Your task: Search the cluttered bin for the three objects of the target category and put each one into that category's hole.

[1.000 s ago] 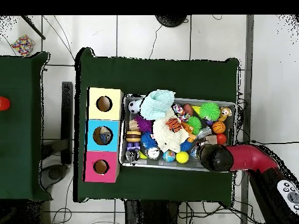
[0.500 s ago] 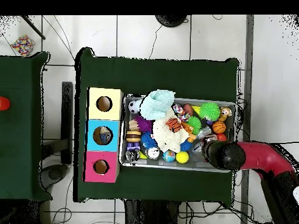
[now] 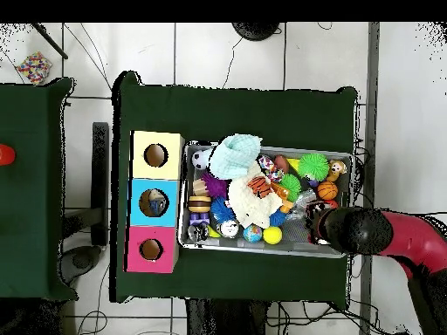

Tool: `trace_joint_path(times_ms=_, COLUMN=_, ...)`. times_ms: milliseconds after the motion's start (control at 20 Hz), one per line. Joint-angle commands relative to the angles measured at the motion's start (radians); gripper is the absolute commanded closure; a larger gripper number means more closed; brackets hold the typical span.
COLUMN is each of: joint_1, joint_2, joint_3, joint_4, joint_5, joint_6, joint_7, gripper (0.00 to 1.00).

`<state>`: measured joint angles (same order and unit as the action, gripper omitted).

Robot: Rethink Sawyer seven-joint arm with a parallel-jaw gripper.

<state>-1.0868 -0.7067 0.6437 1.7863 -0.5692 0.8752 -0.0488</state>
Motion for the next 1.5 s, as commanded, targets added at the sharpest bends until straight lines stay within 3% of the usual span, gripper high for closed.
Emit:
trace_joint_path(times_ms=50, joint_1=-0.061, joint_2=-0.042, joint_3=0.149, joint_4=0.11, joint_5=0.146, joint_6=0.169, joint_7=-0.086, gripper=1.0)
trace_joint_path(times_ms=150, joint_1=-0.07, joint_2=-0.036, joint_3=0.158, joint_4=0.106, joint_5=0.143, joint_6=0.169, joint_7=-0.091, gripper=1.0)
trace_joint_path(times_ms=250, joint_1=-0.058, joint_2=-0.021, joint_3=0.138, joint_4=0.088, joint_5=0.088, joint_6=0.127, joint_7=-0.089, gripper=1.0)
trace_joint_path(times_ms=500, joint_1=0.025, joint_2=0.05, joint_3=0.069, joint_4=0.046, joint_5=-0.11, joint_6=-0.095, joint_7=0.003, gripper=1.0)
trace_joint_path(times_ms=600, joint_1=0.031, joint_2=0.068, joint_3=0.074, joint_4=0.047, joint_5=-0.141, joint_6=-0.144, joint_7=0.01, gripper=1.0)
trace_joint_path(times_ms=850, joint_1=0.117, joint_2=0.056, joint_3=0.023, joint_4=0.017, joint_5=-0.271, joint_6=-0.154, joint_7=0.038, gripper=1.0)
trace_joint_path(times_ms=900, joint_1=0.153, joint_2=0.042, joint_3=-0.007, joint_4=0.0, joint_5=-0.315, joint_6=-0.131, joint_7=0.044, gripper=0.0)
trace_joint_path(times_ms=1200, joint_1=0.289, joint_2=0.004, joint_3=-0.105, joint_4=-0.055, joint_5=-0.443, joint_6=-0.022, joint_7=0.072, gripper=0.0)
trace_joint_path(times_ms=1500, joint_1=0.301, joint_2=-0.004, joint_3=-0.126, joint_4=-0.049, joint_5=-0.453, joint_6=-0.053, joint_7=0.045, gripper=0.0)
